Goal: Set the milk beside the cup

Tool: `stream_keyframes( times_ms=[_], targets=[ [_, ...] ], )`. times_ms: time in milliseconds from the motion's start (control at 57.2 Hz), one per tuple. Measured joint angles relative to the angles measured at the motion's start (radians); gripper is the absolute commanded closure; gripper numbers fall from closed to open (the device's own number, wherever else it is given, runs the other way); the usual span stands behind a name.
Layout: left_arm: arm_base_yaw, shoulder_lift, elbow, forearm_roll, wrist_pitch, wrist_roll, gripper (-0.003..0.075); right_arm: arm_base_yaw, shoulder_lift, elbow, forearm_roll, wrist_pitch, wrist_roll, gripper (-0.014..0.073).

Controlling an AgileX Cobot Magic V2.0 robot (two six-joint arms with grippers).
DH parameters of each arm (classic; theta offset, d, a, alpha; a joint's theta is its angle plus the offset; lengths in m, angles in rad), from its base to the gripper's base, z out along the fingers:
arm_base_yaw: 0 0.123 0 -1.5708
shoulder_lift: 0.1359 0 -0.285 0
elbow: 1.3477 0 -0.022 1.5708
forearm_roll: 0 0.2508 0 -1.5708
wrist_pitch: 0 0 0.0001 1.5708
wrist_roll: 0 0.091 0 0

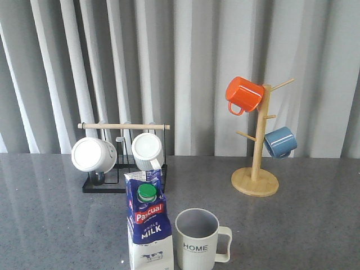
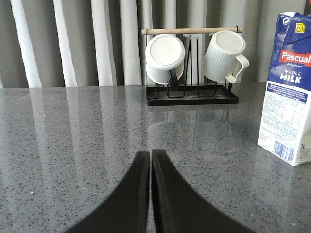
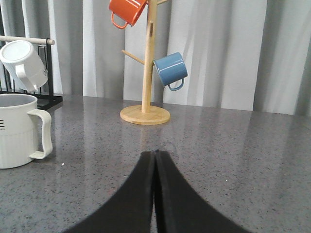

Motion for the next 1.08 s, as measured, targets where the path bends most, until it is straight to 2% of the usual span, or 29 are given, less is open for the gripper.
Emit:
stream_keyframes(
  times_ms=[140,1084],
  targets=[
    [0.000,0.000,0.000,0.000,0.000,0.000,0.0728,-0.042,0.000,0.000,0.027,0.000,0.000,0.0599],
    [0.000,0.000,0.000,0.000,0.000,0.000,0.0728,-0.042,0.000,0.000,0.027,0.000,0.000,0.0599]
  ],
)
